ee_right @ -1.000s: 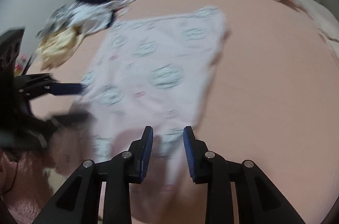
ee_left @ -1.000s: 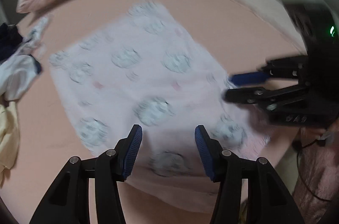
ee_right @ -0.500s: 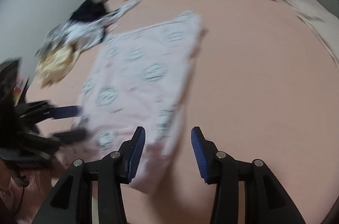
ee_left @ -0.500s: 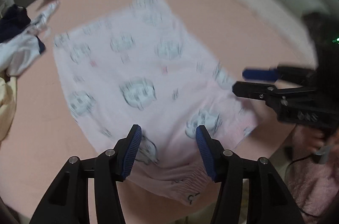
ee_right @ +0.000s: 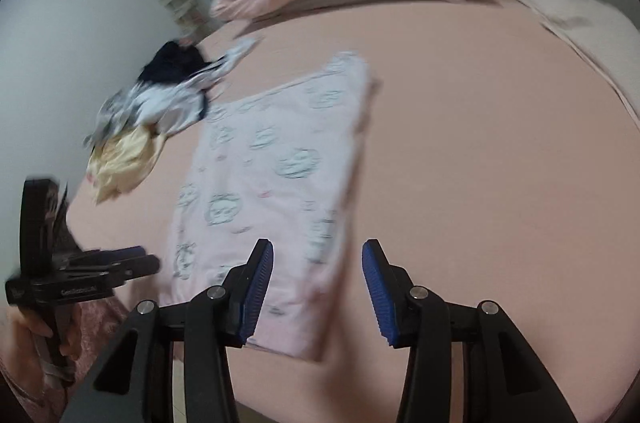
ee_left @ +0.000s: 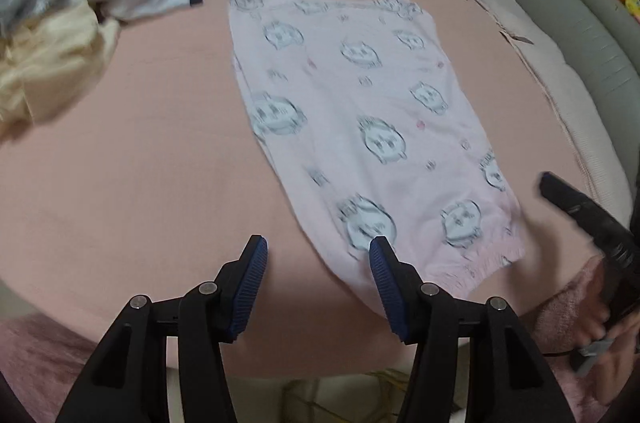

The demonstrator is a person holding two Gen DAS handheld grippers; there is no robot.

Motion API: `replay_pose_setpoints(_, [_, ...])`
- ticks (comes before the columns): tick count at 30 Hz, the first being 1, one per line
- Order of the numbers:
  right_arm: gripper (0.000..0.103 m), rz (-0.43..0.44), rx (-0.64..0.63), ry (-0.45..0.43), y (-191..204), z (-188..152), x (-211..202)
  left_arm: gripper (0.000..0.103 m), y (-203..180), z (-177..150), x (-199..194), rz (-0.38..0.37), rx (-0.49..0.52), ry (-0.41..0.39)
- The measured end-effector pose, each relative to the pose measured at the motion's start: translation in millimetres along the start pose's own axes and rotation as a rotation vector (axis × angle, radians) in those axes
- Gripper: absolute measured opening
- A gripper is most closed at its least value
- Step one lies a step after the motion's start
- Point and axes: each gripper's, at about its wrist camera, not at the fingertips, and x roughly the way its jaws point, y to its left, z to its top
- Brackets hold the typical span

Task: Fold clothes

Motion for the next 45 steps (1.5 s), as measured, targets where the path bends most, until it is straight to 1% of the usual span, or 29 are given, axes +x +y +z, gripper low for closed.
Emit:
replay_pose_setpoints(1, [0.046, 0.006, 0.004, -0.001, 2.0, 0.0, 0.6, 0.051, -2.4, -6.3, 4.8, -0.013, 0.002, 0.019])
replay_pose_setpoints(3, [0.046, 0.019, 0.011, -0.003, 5.9, 0.0, 1.9, 0.051, -12.5, -18.8, 11.1, 0.054, 0.054, 0.044])
replay_pose_setpoints(4, [0.046, 0.025, 0.014, -0.004, 7.9, 0.1, 2.5, 0.051, -16.9, -19.8, 11.3, 0.077, 0.076, 0.032])
replay_pose_setpoints(6, [0.046, 0.037, 0.021, -0.006, 11.9, 0.1, 3.8, 0.051, -17.3, -17.7, 5.8, 0.067, 0.045, 0.007])
replay_pose_setpoints(8, [0.046, 0.05, 0.029, -0.008, 15.8, 0.1, 5.1, 0.051, -11.9, -14.7, -0.1, 0.001, -0.032, -0.024])
replay_pose_setpoints(10, [0.048, 0.069, 0.041, -0.009, 18.4, 0.0, 5.8, 0.051, -9.2, -14.3, 2.0, -0.082, -0.089, -0.011])
replay_pose_setpoints(12, [0.049, 0.175, 0.116, 0.007, 4.8, -2.1, 0.6, 0.051, -9.5, -18.4, 7.9, -0.182, -0.137, 0.014])
replay_pose_setpoints(13, [0.049, 0.196, 0.132, 0.023, 4.6, -2.2, 4.0, 0.051, -10.0, -20.9, 10.4, -0.227, -0.162, 0.026])
replay_pose_setpoints(14, [0.049, 0.198, 0.13, 0.042, 7.5, -4.2, 10.4, 0.051, -11.1, -23.9, 11.9, -0.255, -0.182, 0.036])
replay_pose_setpoints(16, [0.049, 0.198, 0.122, 0.077, 14.1, -7.5, 23.4, 0.051, -13.7, -29.0, 12.8, -0.282, -0.193, 0.045])
replay_pose_setpoints(18, [0.052, 0.168, 0.075, 0.073, 30.8, -3.4, 37.7, 0.051, -17.3, -35.0, 11.9, -0.301, -0.198, 0.05])
replay_pose_setpoints(19, [0.052, 0.167, 0.063, 0.07, 39.3, -2.0, 44.8, 0.051, -19.1, -38.0, 11.5, -0.31, -0.2, 0.052])
replay_pose_setpoints(20, [0.051, 0.186, 0.054, 0.074, 42.4, -2.5, 44.9, 0.049, -20.8, -40.1, 11.3, -0.32, -0.202, 0.053])
replay_pose_setpoints(21, [0.047, 0.21, 0.052, 0.079, 44.3, -3.9, 45.6, 0.049, -21.4, -40.8, 10.0, -0.329, -0.205, 0.05])
replay_pose_setpoints(22, [0.033, 0.23, 0.05, 0.084, 46.2, -5.3, 46.3, 0.048, -20.1, -44.1, 4.8, -0.335, -0.205, 0.047])
replay_pose_setpoints(24, [0.031, 0.227, 0.041, 0.085, 49.2, -7.2, 47.8, 0.028, -21.8, -46.2, 5.8, -0.334, -0.214, 0.051])
replay_pose_setpoints(25, [0.027, 0.235, 0.044, 0.086, 49.3, -6.6, 48.0, 0.02, -23.0, -44.6, 9.9, -0.336, -0.227, 0.059])
replay_pose_setpoints(26, [0.024, 0.242, 0.047, 0.087, 49.4, -6.0, 48.1, 0.016, -24.6, -42.5, 11.3, -0.339, -0.231, 0.062])
replay_pose_setpoints(30, [0.02, 0.283, 0.108, 0.089, 47.2, -5.2, 41.8, 0.015, -27.0, -36.0, -9.1, -0.324, -0.206, 0.047])
replay_pose_setpoints(33, [0.019, 0.38, 0.184, 0.105, 47.5, -11.8, 31.8, 0.015, -26.5, -35.2, -27.2, -0.269, -0.166, 0.034])
replay_pose_setpoints(36, [0.019, 0.431, 0.198, 0.12, 59.4, -16.8, 25.3, 0.015, -18.9, -33.9, -43.3, -0.235, -0.146, 0.016])
replay_pose_setpoints(38, [0.019, 0.42, 0.196, 0.146, 66.1, -22.0, 30.7, 0.015, -12.7, -35.4, -41.0, -0.236, -0.148, 0.038])
replay_pose_setpoints(39, [0.019, 0.414, 0.195, 0.159, 69.5, -24.6, 33.5, 0.015, -10.9, -37.3, -35.6, -0.23, -0.144, 0.063])
replay_pose_setpoints(40, [0.019, 0.406, 0.193, 0.175, 72.6, -27.4, 36.9, 0.015, -10.1, -41.0, -25.7, -0.204, -0.135, 0.099])
replay_pose_setpoints(41, [0.02, 0.384, 0.183, 0.206, 74.2, -30.4, 43.6, 0.018, -9.0, -44.6, -17.4, -0.184, -0.134, 0.126])
replay_pose_setpoints(42, [0.02, 0.382, 0.178, 0.214, 74.8, -30.5, 44.2, 0.021, -7.9, -48.1, -9.1, -0.164, -0.134, 0.153])
replay_pose_setpoints(43, [0.023, 0.38, 0.174, 0.222, 75.3, -30.7, 44.7, 0.021, -6.8, -50.7, -4.0, -0.154, -0.135, 0.172])
replay_pose_setpoints(45, [0.024, 0.358, 0.144, 0.223, 77.5, -28.8, 38.7, 0.025, -5.8, -49.1, -10.4, -0.163, -0.131, 0.187])
